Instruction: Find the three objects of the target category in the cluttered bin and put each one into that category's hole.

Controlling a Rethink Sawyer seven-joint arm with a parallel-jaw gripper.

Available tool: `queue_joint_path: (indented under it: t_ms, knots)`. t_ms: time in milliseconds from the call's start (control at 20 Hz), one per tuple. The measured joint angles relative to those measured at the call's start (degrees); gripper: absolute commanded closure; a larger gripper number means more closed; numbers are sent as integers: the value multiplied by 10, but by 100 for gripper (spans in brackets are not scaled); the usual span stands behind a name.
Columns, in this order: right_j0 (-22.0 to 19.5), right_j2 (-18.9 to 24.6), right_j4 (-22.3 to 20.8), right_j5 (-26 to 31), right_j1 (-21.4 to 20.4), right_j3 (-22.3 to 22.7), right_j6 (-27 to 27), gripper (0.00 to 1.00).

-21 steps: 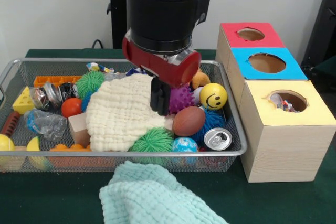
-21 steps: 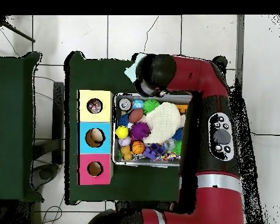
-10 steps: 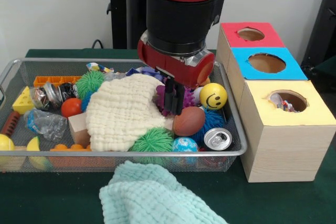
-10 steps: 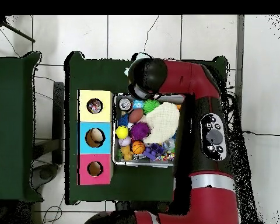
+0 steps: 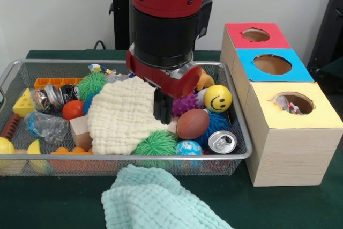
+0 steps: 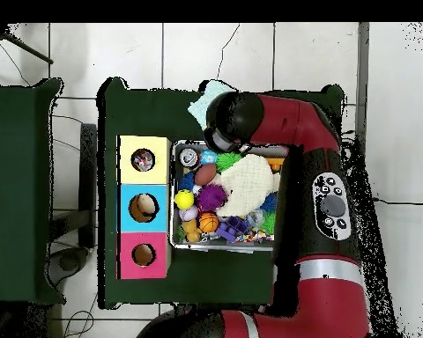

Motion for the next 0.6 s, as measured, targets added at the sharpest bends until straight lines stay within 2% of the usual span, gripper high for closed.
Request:
queue_joint_path:
  t_ms: [600]
  knots:
    - [-28,1,-30,-17,-10,22,0,100]
